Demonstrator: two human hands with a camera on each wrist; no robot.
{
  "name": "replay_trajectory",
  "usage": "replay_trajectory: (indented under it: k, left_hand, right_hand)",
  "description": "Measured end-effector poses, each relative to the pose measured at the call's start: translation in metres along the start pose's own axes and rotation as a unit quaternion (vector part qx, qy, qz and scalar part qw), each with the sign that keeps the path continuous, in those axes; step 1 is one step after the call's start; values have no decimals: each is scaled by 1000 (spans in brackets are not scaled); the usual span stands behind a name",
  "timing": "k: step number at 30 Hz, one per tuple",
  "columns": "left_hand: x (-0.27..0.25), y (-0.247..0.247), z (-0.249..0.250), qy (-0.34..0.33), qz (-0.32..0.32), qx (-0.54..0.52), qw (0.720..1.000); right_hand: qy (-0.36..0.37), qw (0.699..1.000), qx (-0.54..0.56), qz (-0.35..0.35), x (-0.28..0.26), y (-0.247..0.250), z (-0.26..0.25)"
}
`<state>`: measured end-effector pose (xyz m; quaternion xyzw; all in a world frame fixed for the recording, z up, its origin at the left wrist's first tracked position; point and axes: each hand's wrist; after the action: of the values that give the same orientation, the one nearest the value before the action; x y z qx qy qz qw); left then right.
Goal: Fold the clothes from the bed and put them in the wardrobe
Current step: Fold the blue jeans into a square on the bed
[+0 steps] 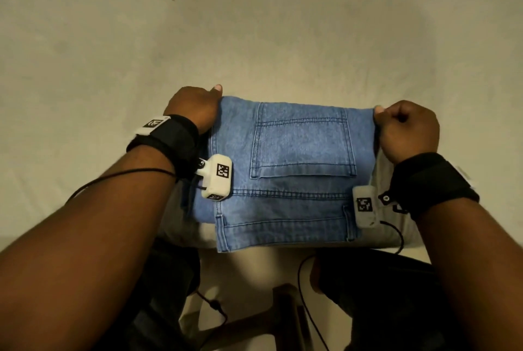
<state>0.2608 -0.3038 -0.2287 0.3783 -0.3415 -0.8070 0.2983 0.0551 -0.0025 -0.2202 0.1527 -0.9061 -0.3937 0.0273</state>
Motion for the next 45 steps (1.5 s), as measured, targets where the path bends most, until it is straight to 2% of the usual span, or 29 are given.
replay_trajectory:
  k: [3,7,9,12,15,18,20,22,23,24,25,26,27,28,30,32,35,38,41,43,45]
  left_hand:
    - [4,10,-8,-6,44,-17,999]
    - [1,-3,-24,15,33,-42,998]
    - [-2,0,-21,-5,53,-78,996]
    - [2,7,-19,-50,101,-90,989]
    - [2,-1,-26,-27,51,-76,995]
    - [-2,-3,-23,-26,50,-104,993]
    - [-9,4,-11,-18,45,-62,997]
    - [-29,16,5,-10,52,29,998]
    - [-44,19,15,-47,72,84,993]
    - [-64,18,29,-112,84,134,981]
    - [-85,11,43,-188,65,174,964]
    - [-102,0,55,-253,19,213,944]
    - [-114,-17,61,-289,-40,244,925]
    - [-121,-33,63,-298,-94,275,909]
    - [-116,-59,53,-274,-150,317,896]
    - [-100,-64,36,-244,-170,323,899]
    - [-82,-60,25,-213,-165,290,918]
    - [-76,-57,25,-184,-163,257,935]
    - [-78,-55,29,-163,-148,223,950]
    - [-83,-49,32,-154,-129,193,960]
    - [-93,-42,36,-183,-126,212,952]
  right_hand:
    - [15,999,-31,10,2,12,4]
    - [-11,997,-52,-47,-4,4,14]
    - [12,995,-75,-65,-4,4,16]
    - [46,997,-60,-33,0,11,18]
    - [18,997,-36,-62,-5,2,21]
    - [-10,996,-16,-90,-5,1,21]
    - [-10,996,-16,-84,-5,8,15]
    - [5,997,-38,-63,-9,16,5]
    - [35,996,-52,-55,-14,19,-3]
    - [81,993,-60,-57,-21,17,-12]
    - [129,986,-68,-76,-31,14,-23]
    - [166,975,-88,-118,-42,6,-34]
    - [191,957,-127,-175,-54,-5,-43]
    - [204,933,-179,-236,-64,-18,-47]
    - [207,883,-281,-313,-82,-42,-48]
    - [199,870,-320,-317,-84,-53,-39]
    - [171,879,-318,-312,-70,-49,-31]
    - [76,905,-296,-295,-52,-34,-23]
    - [-4,916,-245,-319,-39,-18,-13]
    - [-8,912,-238,-334,-39,-9,-14]
    - [36,907,-267,-323,-50,0,-24]
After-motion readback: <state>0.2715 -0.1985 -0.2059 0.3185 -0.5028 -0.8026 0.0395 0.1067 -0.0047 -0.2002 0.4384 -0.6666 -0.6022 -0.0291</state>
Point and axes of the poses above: each hand's wrist, its own x-axis towards the middle knuckle, its own y-axis out of the back of the hand, z = x × y, and after that the axes turned 2 degrees about x, right-handed
